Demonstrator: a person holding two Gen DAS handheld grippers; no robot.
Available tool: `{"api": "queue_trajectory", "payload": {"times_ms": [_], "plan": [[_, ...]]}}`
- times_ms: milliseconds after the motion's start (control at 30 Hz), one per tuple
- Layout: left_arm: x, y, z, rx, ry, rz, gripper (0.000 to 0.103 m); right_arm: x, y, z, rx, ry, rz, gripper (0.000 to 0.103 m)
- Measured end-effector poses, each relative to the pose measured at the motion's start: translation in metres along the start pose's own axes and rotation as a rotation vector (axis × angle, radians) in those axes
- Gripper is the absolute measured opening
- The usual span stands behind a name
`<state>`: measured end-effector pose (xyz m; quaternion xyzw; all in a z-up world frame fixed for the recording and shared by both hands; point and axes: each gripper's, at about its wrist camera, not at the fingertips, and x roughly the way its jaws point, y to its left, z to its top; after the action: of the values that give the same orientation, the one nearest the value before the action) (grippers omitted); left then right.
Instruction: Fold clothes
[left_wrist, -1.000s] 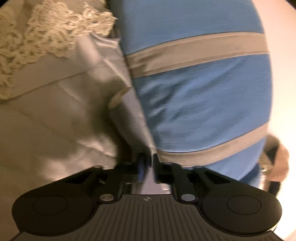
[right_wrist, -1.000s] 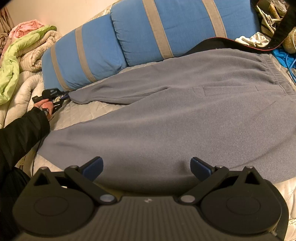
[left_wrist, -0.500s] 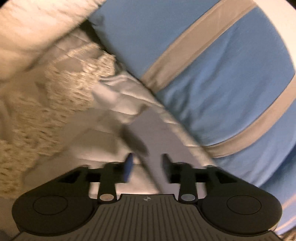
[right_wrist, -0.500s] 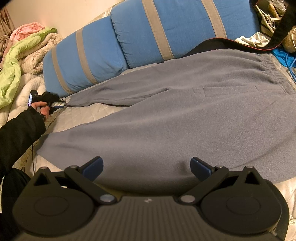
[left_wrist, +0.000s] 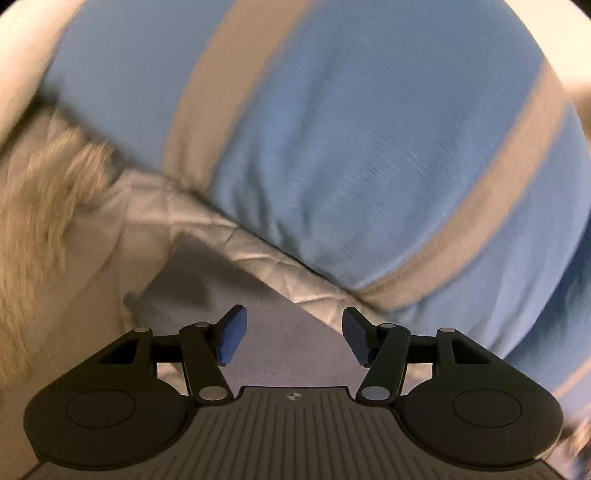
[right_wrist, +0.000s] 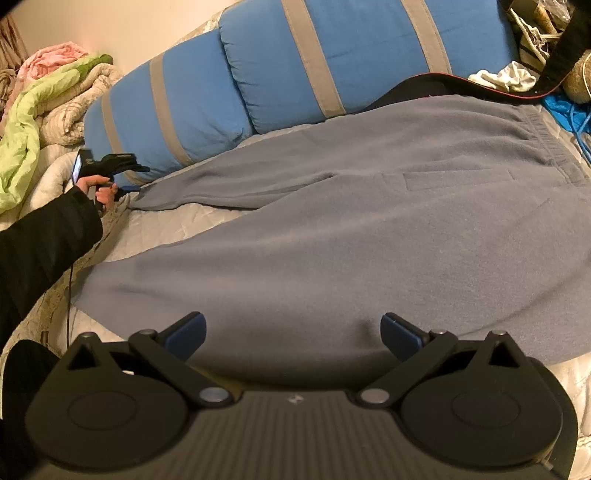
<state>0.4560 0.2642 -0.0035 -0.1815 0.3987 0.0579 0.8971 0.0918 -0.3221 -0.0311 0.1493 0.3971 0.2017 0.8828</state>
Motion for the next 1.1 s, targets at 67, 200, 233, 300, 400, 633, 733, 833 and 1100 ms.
{"api": "queue_trajectory", "payload": {"times_ms": [67, 200, 233, 300, 400, 633, 733, 833, 1100], "plan": [[0.007, -0.010, 0.007, 0.081, 0.043, 0.050, 0.055, 0.000, 0.000, -0.001, -0.006, 0.002, -0.001, 0.102], [0.024, -0.017, 0.017, 0.128, 0.107, 0.122, 0.055, -0.002, -0.005, -0.001, 0.007, -0.007, 0.020, 0.102], [0.031, -0.018, 0.019, 0.123, 0.124, 0.128, 0.055, -0.002, -0.005, 0.000, 0.009, -0.007, 0.022, 0.102], [0.040, -0.015, 0.020, 0.107, 0.136, 0.132, 0.055, -0.002, -0.005, 0.000, 0.010, -0.008, 0.024, 0.102], [0.056, -0.008, 0.020, 0.061, 0.163, 0.147, 0.053, -0.001, -0.005, 0.000, 0.009, -0.004, 0.024, 0.102], [0.057, -0.007, 0.010, 0.066, 0.140, 0.200, 0.004, 0.001, -0.004, 0.001, 0.017, -0.003, 0.020, 0.102], [0.043, 0.000, 0.005, 0.027, 0.118, 0.177, 0.003, -0.001, -0.006, 0.001, 0.037, -0.012, 0.035, 0.102], [0.024, -0.001, -0.005, 0.028, 0.073, 0.165, 0.003, -0.010, -0.015, 0.006, 0.123, -0.062, 0.065, 0.103], [-0.026, -0.008, -0.024, 0.038, -0.032, 0.108, 0.003, -0.020, -0.018, 0.078, -0.089, -0.222, -0.166, 0.102]]}}
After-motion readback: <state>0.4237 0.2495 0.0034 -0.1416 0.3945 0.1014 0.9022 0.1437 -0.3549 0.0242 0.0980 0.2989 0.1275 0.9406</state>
